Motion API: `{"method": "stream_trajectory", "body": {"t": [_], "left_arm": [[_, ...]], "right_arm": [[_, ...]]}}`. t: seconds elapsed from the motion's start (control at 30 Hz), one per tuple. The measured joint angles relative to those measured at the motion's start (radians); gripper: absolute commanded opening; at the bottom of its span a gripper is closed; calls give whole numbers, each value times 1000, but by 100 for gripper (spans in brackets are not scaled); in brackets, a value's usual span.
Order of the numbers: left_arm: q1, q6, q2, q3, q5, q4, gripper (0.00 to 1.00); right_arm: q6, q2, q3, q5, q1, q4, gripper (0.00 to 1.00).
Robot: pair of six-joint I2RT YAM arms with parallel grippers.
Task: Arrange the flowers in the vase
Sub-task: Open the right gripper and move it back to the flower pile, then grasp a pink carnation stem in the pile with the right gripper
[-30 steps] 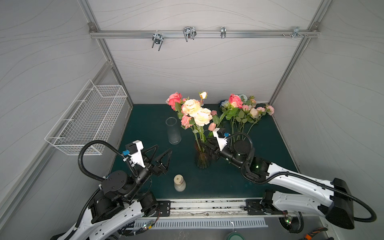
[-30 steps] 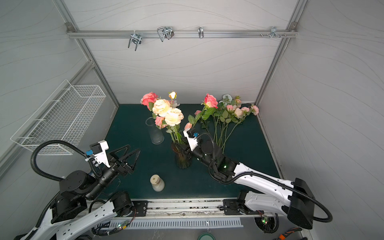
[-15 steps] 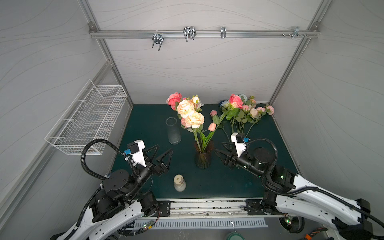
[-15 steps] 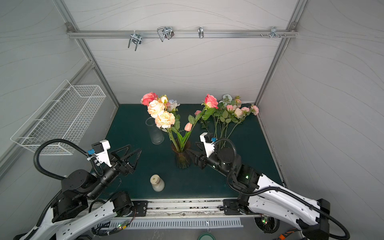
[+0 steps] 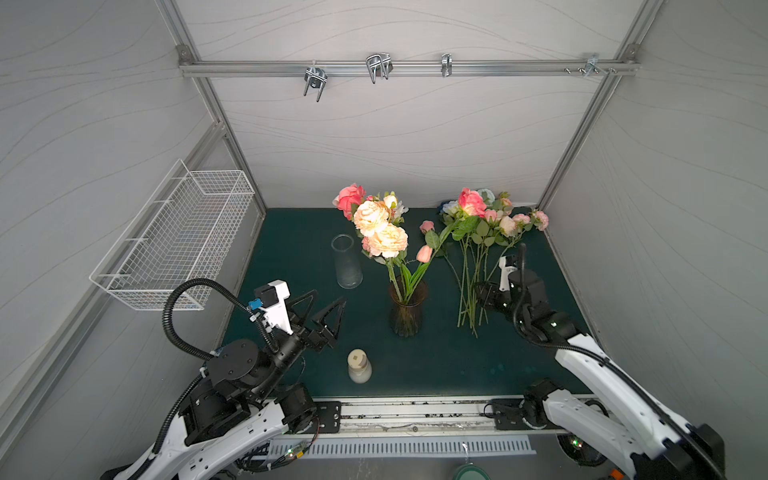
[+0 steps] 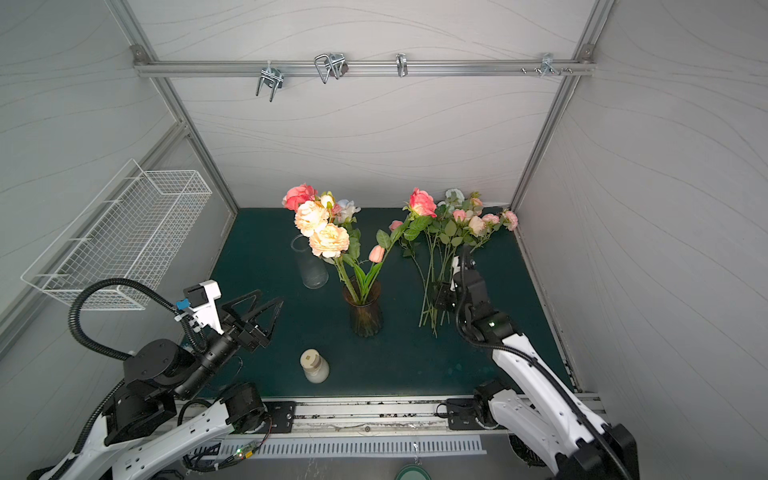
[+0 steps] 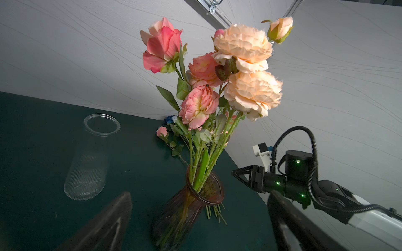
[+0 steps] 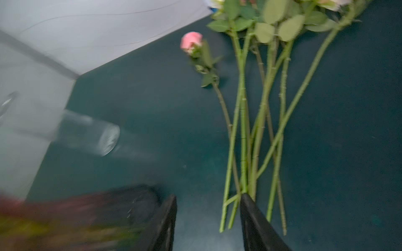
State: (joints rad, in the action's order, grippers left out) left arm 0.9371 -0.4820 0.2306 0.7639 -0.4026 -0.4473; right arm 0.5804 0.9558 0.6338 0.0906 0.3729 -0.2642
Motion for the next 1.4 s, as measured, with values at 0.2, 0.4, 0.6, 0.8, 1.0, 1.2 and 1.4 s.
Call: {"method": "stream_trajectory", "body": {"t": [0.2,0.4,0.6,0.8,1.0,1.2,1.4], "left_arm": [[0,-6,0,0,-3,-16,99],[0,-11,-13,0,-6,-27,99],[0,-11,-15,0,-8,-27,99],[0,-9,-15,0,-10,-27,99],[0,-8,-14,1,-10,-27,99],[0,-8,-5,5,-10,-27,99],[0,-8,-3,5,-10,-27,99]], "right_arm": [[122,341,90,-67,-208,77,47],[182,606,248,-77,-310,129,49],[215,787,411,-81,-343,122,49],[242,903,501,-82,-346,79,47],[242,940,525,-85,-348,46,25],[209,939,519,-87,-349,55,2],[162,875,452,-63,-349,79,0]]}}
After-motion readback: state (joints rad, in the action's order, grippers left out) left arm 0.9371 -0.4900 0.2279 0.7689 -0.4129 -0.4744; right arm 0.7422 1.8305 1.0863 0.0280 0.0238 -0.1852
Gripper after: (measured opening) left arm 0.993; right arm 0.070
